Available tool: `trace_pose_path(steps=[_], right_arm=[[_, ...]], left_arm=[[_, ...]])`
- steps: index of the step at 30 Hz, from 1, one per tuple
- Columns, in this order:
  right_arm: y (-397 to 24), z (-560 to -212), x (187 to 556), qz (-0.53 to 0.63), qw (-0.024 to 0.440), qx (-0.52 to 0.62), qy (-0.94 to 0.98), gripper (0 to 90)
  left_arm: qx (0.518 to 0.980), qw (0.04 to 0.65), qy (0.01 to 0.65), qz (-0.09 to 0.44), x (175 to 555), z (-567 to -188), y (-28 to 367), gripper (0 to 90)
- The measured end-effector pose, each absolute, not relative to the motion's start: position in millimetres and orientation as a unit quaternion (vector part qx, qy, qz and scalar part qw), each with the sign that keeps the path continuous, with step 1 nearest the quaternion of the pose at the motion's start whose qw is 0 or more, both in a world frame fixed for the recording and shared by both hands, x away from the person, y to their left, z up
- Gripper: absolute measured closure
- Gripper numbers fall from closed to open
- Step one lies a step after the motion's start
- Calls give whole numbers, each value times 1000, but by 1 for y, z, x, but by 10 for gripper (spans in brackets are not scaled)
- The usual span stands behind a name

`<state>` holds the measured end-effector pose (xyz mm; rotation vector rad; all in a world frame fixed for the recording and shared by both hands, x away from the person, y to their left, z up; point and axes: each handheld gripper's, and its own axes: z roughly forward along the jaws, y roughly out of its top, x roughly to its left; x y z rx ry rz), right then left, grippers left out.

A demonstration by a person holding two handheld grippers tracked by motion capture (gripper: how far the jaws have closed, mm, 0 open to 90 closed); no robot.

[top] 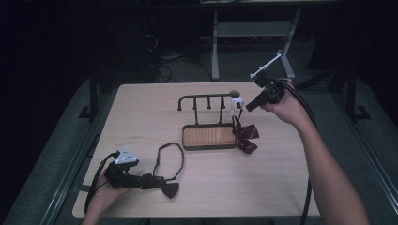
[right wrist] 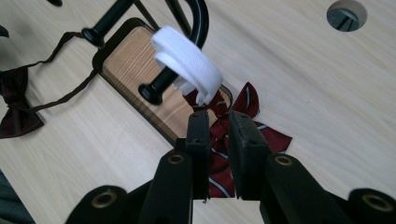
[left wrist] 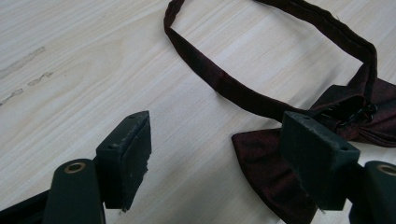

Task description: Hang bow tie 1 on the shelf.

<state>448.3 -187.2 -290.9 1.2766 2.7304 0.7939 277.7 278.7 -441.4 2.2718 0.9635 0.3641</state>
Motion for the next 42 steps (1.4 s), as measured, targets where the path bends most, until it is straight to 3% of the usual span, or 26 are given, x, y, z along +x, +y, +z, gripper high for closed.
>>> trace_pose_path(steps=[42], right_arm=[[-219, -337, 418, 285, -30, 413, 864, 626]], left_arm=[[864, 316, 365, 141, 278, -442, 278, 259]])
